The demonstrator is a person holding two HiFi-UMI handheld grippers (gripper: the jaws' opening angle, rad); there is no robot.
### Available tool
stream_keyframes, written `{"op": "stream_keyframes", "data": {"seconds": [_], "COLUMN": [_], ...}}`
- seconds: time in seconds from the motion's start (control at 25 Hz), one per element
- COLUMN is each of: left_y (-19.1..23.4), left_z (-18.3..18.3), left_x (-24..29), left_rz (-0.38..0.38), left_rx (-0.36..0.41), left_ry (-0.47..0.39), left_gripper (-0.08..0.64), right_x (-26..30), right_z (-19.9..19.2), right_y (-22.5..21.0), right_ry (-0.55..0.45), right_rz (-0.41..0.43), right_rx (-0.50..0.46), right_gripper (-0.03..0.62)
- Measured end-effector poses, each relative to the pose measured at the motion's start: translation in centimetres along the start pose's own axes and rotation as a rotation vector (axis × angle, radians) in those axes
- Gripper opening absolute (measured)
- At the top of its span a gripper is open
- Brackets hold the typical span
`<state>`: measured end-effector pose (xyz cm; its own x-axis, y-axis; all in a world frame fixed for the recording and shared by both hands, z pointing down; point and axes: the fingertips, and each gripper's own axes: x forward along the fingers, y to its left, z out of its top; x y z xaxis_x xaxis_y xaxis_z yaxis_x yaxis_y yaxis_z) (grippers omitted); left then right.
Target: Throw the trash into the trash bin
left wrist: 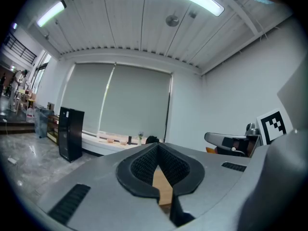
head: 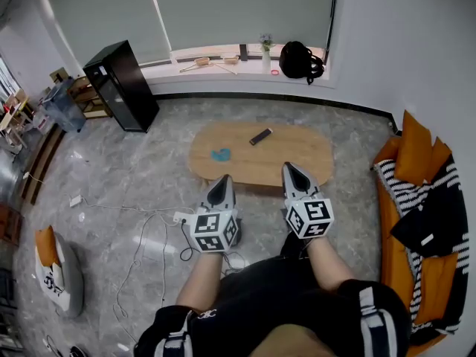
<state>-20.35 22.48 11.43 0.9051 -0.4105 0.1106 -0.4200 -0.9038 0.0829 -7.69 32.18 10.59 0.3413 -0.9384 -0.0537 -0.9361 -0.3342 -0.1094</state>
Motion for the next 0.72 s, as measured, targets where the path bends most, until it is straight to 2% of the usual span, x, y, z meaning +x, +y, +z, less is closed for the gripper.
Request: {"op": "stream_keyframes", "data": {"seconds": [0.2,0.48,0.72], "left_y": [0.5,0.5,0.6], "left_z": [-0.1,0.9,1.4], "left_x": [6.1,18.0,28.0], "left_rz": [0.010,0.031,0.080], "left_rx": [-0.001,-0.006,-0.040], "left_ry": [-0.002,0.012,0.028], "left_gripper": [0.012,0.012,0.012], "right_x": [4.8,13.3,20.5], "right_z": [-0.6,-0.4,-0.5], "right_y": [-4.5,-13.2,-20.5], "right_ry": [-0.007,0.005,0.045], "right_rz": [0.004,0.024,0.058], "right_rx": [0.001,0.009,0.013], "right_gripper": [0.011,0.011,0.011]}}
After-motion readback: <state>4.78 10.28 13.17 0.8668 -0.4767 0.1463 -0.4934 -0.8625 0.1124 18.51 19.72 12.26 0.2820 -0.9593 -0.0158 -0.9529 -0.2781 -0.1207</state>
